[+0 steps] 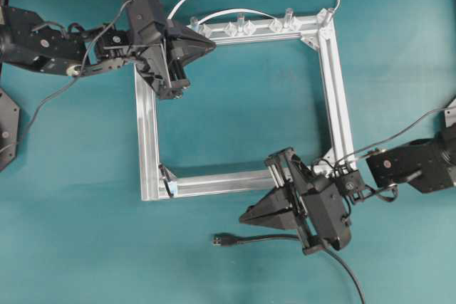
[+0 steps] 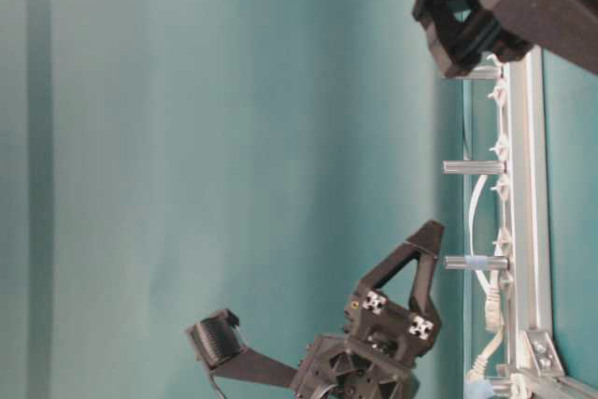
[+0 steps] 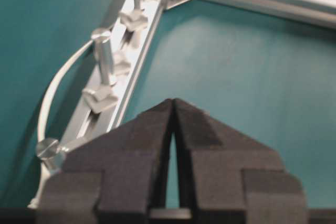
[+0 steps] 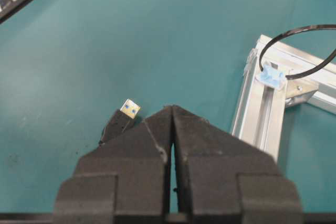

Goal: Insert the wire through the string loop located on the left side.
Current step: 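Lower the open right gripper toward the black USB cable near its plug, then close the right gripper on the cable just behind the USB plug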

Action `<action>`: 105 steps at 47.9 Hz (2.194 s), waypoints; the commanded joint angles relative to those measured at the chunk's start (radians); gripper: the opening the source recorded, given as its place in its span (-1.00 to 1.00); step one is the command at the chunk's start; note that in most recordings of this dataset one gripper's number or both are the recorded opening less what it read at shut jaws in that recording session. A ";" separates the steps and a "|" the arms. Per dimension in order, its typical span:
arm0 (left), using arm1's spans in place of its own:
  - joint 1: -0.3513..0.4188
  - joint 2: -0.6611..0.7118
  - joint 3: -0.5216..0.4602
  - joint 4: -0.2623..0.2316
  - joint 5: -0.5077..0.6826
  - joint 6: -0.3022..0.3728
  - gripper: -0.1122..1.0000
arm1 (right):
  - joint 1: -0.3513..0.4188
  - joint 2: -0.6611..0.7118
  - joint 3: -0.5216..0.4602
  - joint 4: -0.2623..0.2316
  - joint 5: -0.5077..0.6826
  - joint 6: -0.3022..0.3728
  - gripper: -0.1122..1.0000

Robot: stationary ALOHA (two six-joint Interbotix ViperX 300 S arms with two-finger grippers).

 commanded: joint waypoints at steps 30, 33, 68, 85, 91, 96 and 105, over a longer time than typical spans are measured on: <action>-0.012 -0.051 -0.020 0.005 0.081 -0.005 -0.61 | 0.002 -0.041 -0.029 0.026 0.055 0.052 -0.64; -0.012 -0.057 -0.020 0.003 0.081 -0.003 -0.31 | 0.003 -0.044 -0.034 0.055 0.055 0.051 -0.39; -0.012 -0.137 0.012 0.011 0.206 0.006 0.53 | 0.163 -0.029 -0.029 0.505 0.055 -0.086 0.33; -0.020 -0.138 0.025 0.011 0.210 0.003 0.53 | 0.222 0.023 -0.058 0.652 0.055 -0.153 0.34; -0.025 -0.138 0.026 0.011 0.210 0.003 0.55 | 0.229 0.043 -0.071 0.666 0.055 -0.153 0.33; -0.025 -0.149 0.032 0.011 0.212 0.005 0.56 | 0.229 0.058 -0.081 0.673 0.055 -0.153 0.33; -0.025 -0.181 0.066 0.011 0.212 0.005 0.56 | 0.229 0.081 -0.094 0.692 0.055 -0.155 0.33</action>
